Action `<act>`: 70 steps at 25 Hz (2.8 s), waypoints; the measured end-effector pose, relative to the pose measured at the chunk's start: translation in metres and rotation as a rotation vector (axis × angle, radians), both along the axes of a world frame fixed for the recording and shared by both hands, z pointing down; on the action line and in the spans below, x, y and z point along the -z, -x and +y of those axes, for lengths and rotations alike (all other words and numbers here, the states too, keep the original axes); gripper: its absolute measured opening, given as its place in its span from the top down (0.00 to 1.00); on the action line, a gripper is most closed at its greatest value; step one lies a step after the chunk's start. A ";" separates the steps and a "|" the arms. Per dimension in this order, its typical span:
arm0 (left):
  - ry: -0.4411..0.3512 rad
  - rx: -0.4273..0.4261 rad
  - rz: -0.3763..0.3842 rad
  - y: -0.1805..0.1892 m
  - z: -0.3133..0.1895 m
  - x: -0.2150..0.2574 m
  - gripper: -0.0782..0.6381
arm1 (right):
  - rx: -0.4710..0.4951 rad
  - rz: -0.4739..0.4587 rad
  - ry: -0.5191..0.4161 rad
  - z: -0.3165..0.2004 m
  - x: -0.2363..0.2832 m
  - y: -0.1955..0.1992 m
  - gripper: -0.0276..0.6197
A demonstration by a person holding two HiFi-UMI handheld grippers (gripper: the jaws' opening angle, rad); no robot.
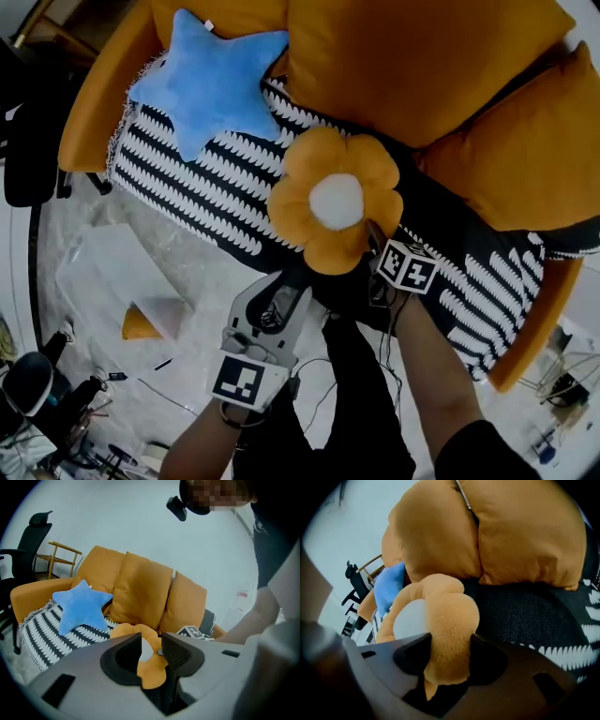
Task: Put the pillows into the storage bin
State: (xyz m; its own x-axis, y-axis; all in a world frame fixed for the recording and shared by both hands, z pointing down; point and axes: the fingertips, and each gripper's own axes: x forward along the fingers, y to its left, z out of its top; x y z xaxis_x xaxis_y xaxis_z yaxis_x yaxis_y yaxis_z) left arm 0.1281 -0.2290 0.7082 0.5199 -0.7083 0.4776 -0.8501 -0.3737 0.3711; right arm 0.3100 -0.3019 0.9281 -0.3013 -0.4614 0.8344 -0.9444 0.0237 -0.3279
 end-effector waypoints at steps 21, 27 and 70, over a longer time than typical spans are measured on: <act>-0.223 0.064 -0.018 0.050 -0.007 0.194 0.72 | 0.379 0.220 -0.511 -0.031 0.315 0.077 0.74; -0.305 0.106 -0.040 0.080 0.003 0.255 0.72 | 0.452 0.223 -0.650 -0.025 0.409 0.110 0.74; -0.515 0.553 -0.240 0.286 0.112 0.407 0.88 | 0.812 -0.068 -1.004 0.071 0.621 0.351 0.75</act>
State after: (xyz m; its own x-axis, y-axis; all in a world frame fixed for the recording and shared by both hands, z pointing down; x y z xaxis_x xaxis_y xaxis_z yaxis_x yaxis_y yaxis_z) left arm -0.1583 -0.1169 0.3012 -0.0475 -0.9961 0.0740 -0.9975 0.0513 0.0492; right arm -0.0407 -0.2310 0.3073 -0.8167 -0.5401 0.2031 -0.5263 0.8416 0.1213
